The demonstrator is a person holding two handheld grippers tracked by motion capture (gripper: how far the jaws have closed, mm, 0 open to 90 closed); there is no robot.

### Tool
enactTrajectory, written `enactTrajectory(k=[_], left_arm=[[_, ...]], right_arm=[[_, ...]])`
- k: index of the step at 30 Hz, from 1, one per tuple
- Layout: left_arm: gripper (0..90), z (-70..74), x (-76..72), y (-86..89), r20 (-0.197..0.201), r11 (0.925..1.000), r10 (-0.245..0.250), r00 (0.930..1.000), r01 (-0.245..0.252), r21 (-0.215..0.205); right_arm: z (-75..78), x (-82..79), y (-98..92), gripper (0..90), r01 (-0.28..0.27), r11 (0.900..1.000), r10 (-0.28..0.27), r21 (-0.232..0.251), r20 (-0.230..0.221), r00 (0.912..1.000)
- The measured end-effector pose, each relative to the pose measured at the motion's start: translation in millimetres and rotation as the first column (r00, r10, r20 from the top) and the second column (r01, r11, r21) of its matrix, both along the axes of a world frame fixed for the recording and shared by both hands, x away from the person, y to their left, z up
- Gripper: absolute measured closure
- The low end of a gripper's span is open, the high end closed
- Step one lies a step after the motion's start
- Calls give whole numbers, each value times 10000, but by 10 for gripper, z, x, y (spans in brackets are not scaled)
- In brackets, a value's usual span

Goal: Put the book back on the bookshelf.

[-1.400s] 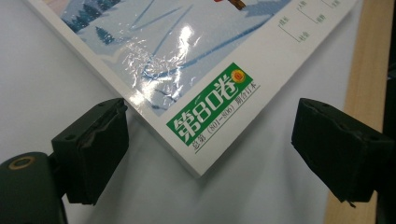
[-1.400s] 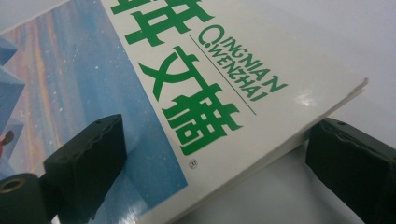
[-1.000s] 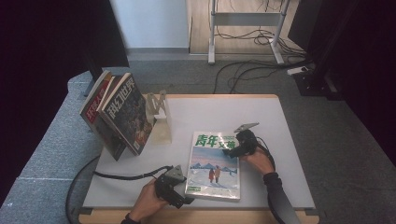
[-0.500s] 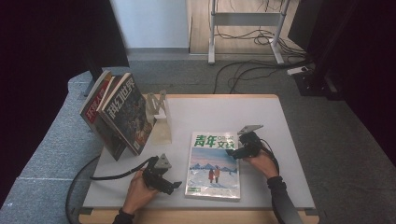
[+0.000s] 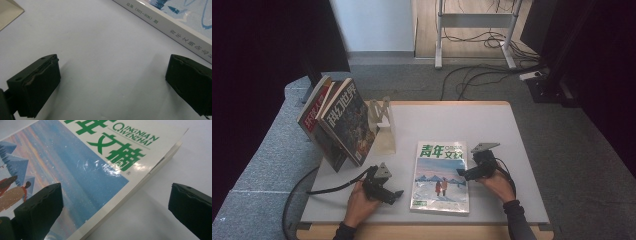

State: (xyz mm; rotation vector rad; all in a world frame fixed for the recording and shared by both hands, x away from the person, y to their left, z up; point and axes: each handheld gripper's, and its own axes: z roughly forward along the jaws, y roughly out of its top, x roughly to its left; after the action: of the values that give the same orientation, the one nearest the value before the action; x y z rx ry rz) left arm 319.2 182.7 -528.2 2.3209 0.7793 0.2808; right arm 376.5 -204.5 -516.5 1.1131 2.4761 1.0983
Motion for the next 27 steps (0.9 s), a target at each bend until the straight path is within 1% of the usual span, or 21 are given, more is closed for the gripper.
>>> enactTrajectory(k=[3,4,5,7,11,15,18,19,21,22,25,27], left_arm=[[0,-2,-3,1,25,10000,-3,10000,3,-17],[0,-2,-4,0,34,10000,6,10000,-6,-1],[0,-2,-4,0,28,10000,5,10000,-5,-17],[0,-2,-5,0,33,10000,16,10000,-16,0],[0,-2,-4,1,33,10000,10,10000,-10,-11],[0,-2,-5,0,31,10000,13,10000,-13,-13],[0,-3,-5,0,34,10000,16,10000,-16,-12],[0,-3,-5,1,30,10000,8,10000,-8,-25],[0,-2,-5,1,31,10000,12,10000,-12,-12],[0,-3,-6,0,35,10000,18,10000,-18,-16],[0,-2,-6,0,34,10000,16,10000,-16,-7],[0,-3,-5,1,32,10000,12,10000,-12,-9]], right_arm=[[-22,-2,18,0,-40,10000,40,-26,-26,10000],[-24,-1,28,0,-26,10000,26,-21,-98,9999],[-30,10,41,0,-59,10000,59,-67,-56,10000],[-38,33,64,0,-64,9998,61,-174,-120,9999],[-58,101,94,0,-102,9999,101,-53,-212,9997],[-73,177,130,0,-180,9998,185,110,-511,9985],[-83,225,158,0,-107,9996,127,244,-828,9965],[-78,234,166,0,-73,9998,88,183,-833,9965],[-72,236,173,0,-61,9999,73,143,-878,9961],[-72,236,166,0,46,9998,-26,191,-1010,9949],[-66,220,151,21,215,9995,-190,222,-1046,9943],[-53,211,153,40,180,9997,-161,162,-1064,9942]])
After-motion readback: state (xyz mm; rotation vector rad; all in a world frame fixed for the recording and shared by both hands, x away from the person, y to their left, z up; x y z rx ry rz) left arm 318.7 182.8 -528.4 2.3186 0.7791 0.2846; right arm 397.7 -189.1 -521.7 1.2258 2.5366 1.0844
